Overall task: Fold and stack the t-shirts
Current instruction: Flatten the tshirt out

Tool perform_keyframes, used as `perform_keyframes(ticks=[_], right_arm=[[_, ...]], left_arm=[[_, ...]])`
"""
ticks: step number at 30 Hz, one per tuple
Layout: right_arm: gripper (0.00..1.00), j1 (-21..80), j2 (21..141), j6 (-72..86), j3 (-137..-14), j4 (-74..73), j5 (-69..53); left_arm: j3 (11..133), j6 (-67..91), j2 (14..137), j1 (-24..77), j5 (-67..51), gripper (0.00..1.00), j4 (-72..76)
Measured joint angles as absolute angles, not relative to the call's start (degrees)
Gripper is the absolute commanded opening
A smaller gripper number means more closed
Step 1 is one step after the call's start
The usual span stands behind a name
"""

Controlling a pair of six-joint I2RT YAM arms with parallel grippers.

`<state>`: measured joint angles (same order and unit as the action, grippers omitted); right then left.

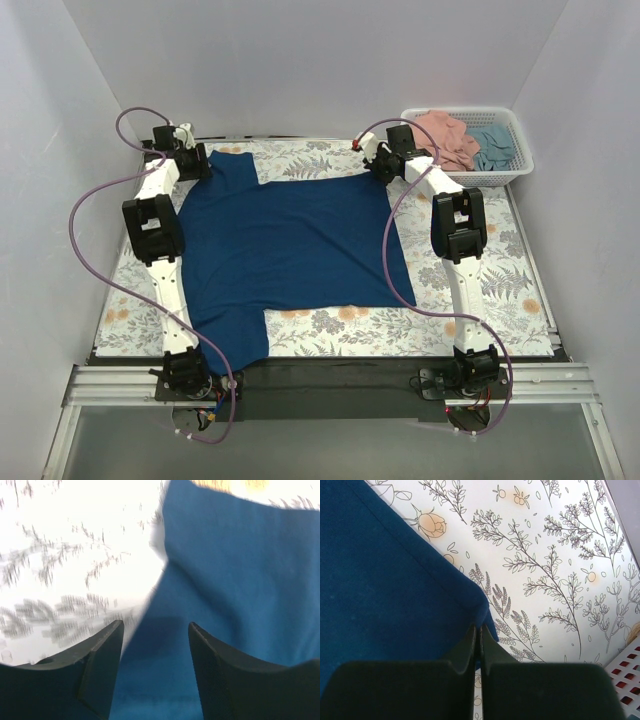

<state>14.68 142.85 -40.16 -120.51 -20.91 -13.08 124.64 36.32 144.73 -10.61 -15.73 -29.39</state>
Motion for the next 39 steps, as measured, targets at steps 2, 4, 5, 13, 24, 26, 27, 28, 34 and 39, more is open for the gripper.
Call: perform_keyframes(ticks=[2, 4, 5, 13, 24, 26, 27, 28, 34, 39], right_arm=[[0.01, 14.68, 142.85, -40.32, -120.46, -20.91, -13.08], [0.01, 14.68, 142.80, -40.45, -120.40, -20.86, -13.04], [0.01, 14.68, 142.76, -40.53, -120.29, -20.80, -13.04], [0.01, 14.70, 142.65, -40.86, -120.14, -20.78, -12.80], [0.01, 14.68, 142.50, -41.23, -120.09, -20.86, -12.03], [0.01, 14.68, 142.28, -41.17, -119.83, -20.95, -11.92], [0.01, 14.66, 142.04, -41.17, -119.55, -21.02, -11.92], [0.01, 14.59, 141.64, -41.15, -119.11, -21.15, -11.94], [0.01, 13.93, 137.12, -41.04, -115.66, -22.65, -12.71], [0.01, 13.52, 131.94, -41.34, -113.43, -23.35, -14.33]], left_arm=[[126.72, 35.14, 146.56, -10.20, -14.92, 0.49, -28.18], [127.92, 34.35, 147.39, -9.67, -14.17, 0.48, -27.57], [128.40, 34.00, 147.76, -9.39, -13.89, 0.48, -27.38], [131.83, 31.73, 150.67, -7.51, -12.62, 0.37, -24.71], [132.70, 29.76, 151.61, -6.83, -13.21, 0.00, -23.35], [131.66, 29.85, 151.13, -6.92, -14.15, 0.00, -22.52], [130.63, 29.93, 150.54, -7.05, -14.70, 0.00, -22.02], [129.58, 30.02, 149.99, -7.27, -15.38, 0.00, -21.50], [119.79, 29.61, 142.32, -8.32, -21.28, 0.00, -19.86], [112.46, 28.25, 133.36, -9.06, -24.56, 0.00, -17.89]])
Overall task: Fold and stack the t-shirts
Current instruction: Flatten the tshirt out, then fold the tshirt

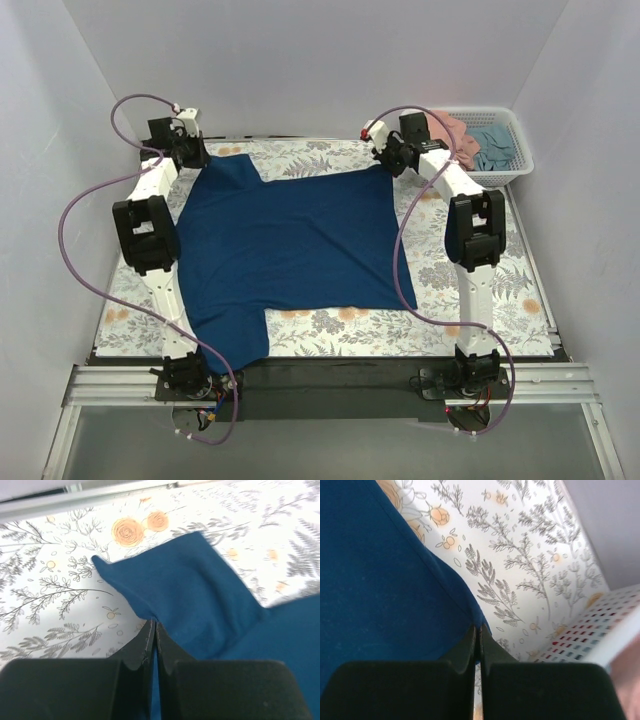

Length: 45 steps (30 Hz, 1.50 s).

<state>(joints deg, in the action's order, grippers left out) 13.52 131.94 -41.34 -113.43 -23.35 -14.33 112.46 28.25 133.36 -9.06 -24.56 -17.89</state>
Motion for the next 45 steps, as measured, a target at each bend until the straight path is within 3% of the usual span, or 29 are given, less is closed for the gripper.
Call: perform_keyframes(ticks=[11, 28, 45], right_arm=[[0.01, 13.32, 125.93, -44.58, -107.85, -24.82, -16.71], [0.01, 11.55, 116.33, -51.55, -95.66, -27.29, -19.99], [0.01, 11.79, 115.85, -57.87, -87.24, -31.07, -21.19]], left_arm=[[94.87, 24.84, 117.91, -10.68, -28.97, 0.00, -15.38], [68.66, 18.22, 90.26, -10.70, -25.52, 0.00, -16.91], [50.35, 17.47, 83.40, -10.70, -18.87, 0.00, -17.65]])
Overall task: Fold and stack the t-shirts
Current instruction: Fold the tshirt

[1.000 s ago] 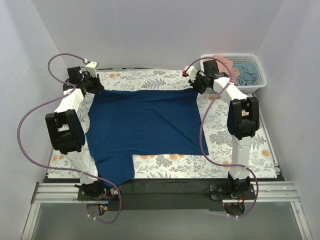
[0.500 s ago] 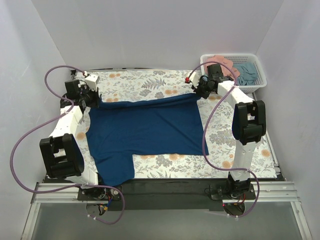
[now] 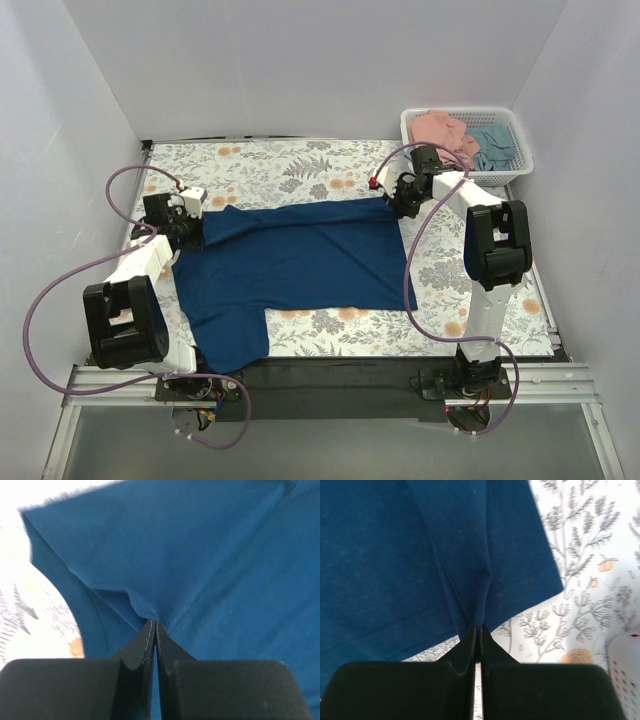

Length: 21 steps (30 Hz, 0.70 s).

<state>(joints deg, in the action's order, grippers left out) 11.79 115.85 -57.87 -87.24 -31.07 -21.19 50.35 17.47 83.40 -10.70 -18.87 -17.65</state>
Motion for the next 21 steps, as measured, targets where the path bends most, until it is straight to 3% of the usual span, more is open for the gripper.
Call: perform_keyframes(ticks=[21], right_arm=[[0.01, 13.15, 115.85, -58.89, -85.91, -33.45, -19.09]], left_arm=[[45.82, 12.99, 83.29, -10.70, -15.99, 0.00, -17.54]])
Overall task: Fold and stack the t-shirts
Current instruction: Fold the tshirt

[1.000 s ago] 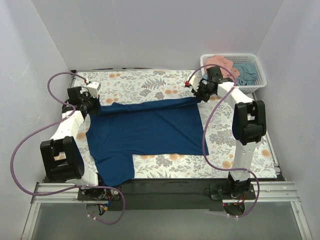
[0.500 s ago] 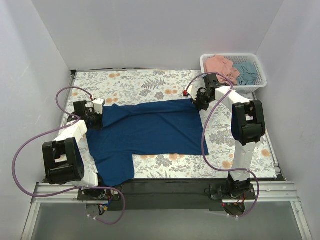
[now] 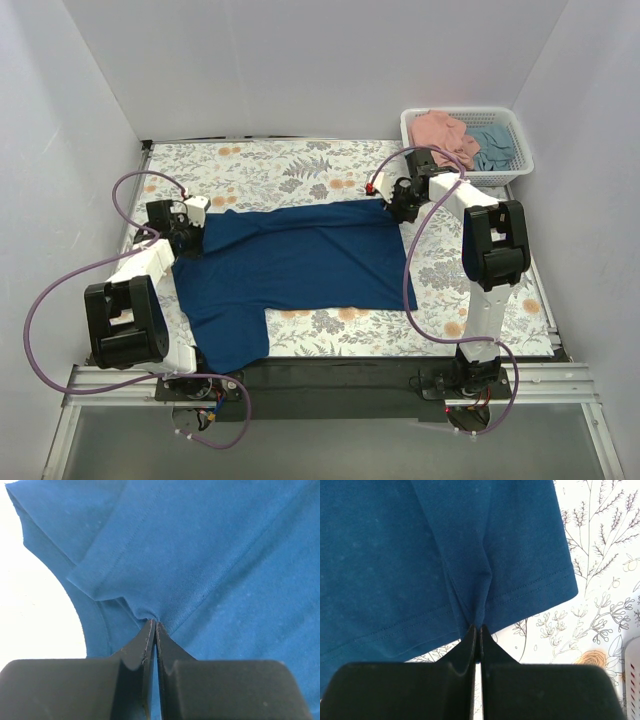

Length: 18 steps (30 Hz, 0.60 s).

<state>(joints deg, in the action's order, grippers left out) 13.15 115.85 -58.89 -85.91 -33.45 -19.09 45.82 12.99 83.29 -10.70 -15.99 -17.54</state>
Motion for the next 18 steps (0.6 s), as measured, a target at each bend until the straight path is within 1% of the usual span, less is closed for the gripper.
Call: perform_keyframes(ticks=[3, 4, 5, 6, 7, 10, 11, 12, 13, 14, 18], right_arm=[[0.02, 13.43, 115.85, -59.00, -85.73, -33.71, -18.61], [0.22, 13.67, 115.85, -59.18, -85.52, -33.87, -18.20], [0.33, 13.82, 115.85, -59.00, -85.34, -34.13, -17.93], [0.47, 14.00, 115.85, -59.42, -85.27, -34.74, -17.39], [0.51, 14.02, 115.85, -59.31, -85.27, -35.22, -16.97], [0.54, 14.28, 115.85, -59.48, -85.89, -36.67, -16.38], [0.56, 14.28, 115.85, -59.22, -86.56, -37.58, -16.34], [0.57, 14.28, 115.87, -58.78, -87.66, -38.54, -16.25], [0.58, 14.26, 115.87, -58.37, -88.97, -39.33, -16.40], [0.59, 14.26, 115.87, -57.98, -90.24, -39.92, -16.60], [0.56, 14.26, 116.38, -55.13, -97.38, -42.30, -18.20]], left_arm=[[46.26, 12.14, 83.29, -10.70, -15.88, 0.00, -17.52], [46.26, 11.64, 83.29, -10.70, -15.94, 0.05, -17.76], [46.30, 10.92, 83.29, -10.70, -16.19, 0.09, -18.24], [46.68, 10.04, 83.31, -10.70, -16.93, 0.15, -19.66], [47.09, 9.50, 83.29, -10.70, -17.50, 0.22, -20.73], [49.93, 7.86, 83.44, -10.70, -19.86, 0.27, -24.62], [51.59, 7.75, 83.83, -10.72, -20.64, 0.30, -25.71], [53.63, 7.68, 84.49, -10.70, -21.43, 0.31, -26.50], [55.94, 7.88, 85.54, -10.70, -22.13, 0.36, -27.11], [58.81, 8.21, 87.33, -10.70, -22.83, 0.38, -27.90], [70.02, 11.03, 96.51, -10.52, -24.60, 0.39, -28.51]])
